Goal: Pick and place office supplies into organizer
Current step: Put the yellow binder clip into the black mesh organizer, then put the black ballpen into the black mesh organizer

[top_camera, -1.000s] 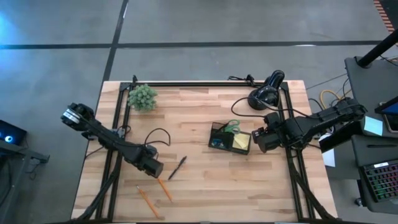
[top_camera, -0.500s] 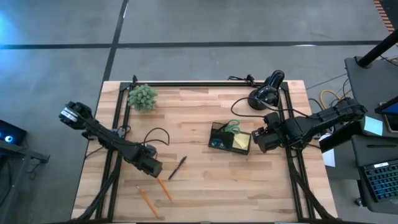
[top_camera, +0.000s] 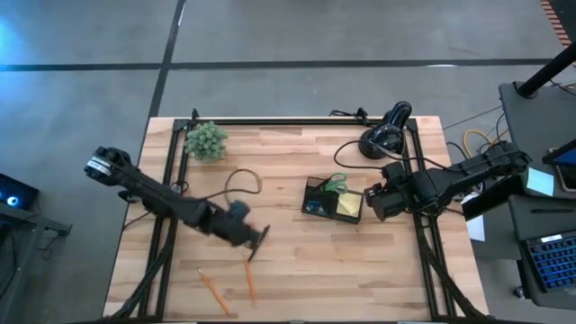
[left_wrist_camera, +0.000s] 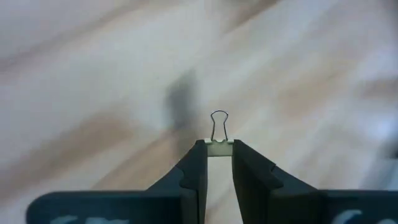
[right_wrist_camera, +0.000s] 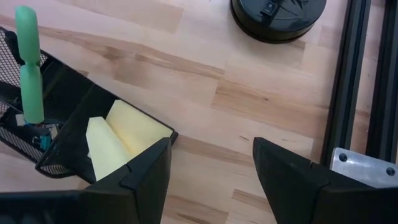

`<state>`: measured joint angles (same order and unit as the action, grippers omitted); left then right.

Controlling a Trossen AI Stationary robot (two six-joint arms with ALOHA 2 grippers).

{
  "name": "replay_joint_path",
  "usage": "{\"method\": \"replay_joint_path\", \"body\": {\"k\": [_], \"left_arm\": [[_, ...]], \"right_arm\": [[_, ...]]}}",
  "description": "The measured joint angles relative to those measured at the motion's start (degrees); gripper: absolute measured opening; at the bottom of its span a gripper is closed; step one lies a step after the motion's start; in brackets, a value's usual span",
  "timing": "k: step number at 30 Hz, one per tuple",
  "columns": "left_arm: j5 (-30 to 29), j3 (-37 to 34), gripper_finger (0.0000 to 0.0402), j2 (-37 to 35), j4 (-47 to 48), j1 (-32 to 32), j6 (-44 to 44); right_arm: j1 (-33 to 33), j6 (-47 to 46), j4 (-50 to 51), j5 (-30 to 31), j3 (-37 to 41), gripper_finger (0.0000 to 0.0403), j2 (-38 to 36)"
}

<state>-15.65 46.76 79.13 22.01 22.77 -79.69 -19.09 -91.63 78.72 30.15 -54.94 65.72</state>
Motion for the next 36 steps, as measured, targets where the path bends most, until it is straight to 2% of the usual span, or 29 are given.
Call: {"method": "replay_joint_path", "body": {"k": [4,9,16,21,24,26,30,36], "left_arm": [[-0.8,0.8,0.004,2.2,-17.7,-7.2,13.2],[5.2,3.8,0.004,10.4,-25.1,-15.9,23.1],[14.0,17.4,0.004,24.8,-23.6,-20.4,35.3],[13.2,26.0,0.004,32.6,-18.5,-21.1,38.1],[11.9,30.9,0.0046,34.9,-10.7,-21.1,38.3],[11.1,32.9,0.0062,35.8,-6.4,-21.1,39.4],[10.6,34.5,0.012,36.0,-4.6,-21.2,40.0],[10.6,35.1,0.0213,32.1,-1.2,-21.3,40.2]], "right_arm": [[0.0,-1.3,-0.1,-0.1,0.0,0.0219,0.0],[0.0,-1.4,-0.2,-0.2,0.0,0.0219,0.0],[0.0,-1.8,-0.2,-0.6,0.0,0.0219,0.0],[0.0,-2.9,-0.2,-1.4,0.0,0.0219,0.0],[0.0,-2.9,-0.1,-2.0,0.0,0.0219,0.0],[-0.1,-2.9,-0.1,-2.1,0.0,0.0219,0.0],[0.0,-2.9,-0.1,-2.0,0.0,0.0219,0.0],[0.0,-2.9,-0.1,-1.8,0.2,0.0219,0.0]]}}
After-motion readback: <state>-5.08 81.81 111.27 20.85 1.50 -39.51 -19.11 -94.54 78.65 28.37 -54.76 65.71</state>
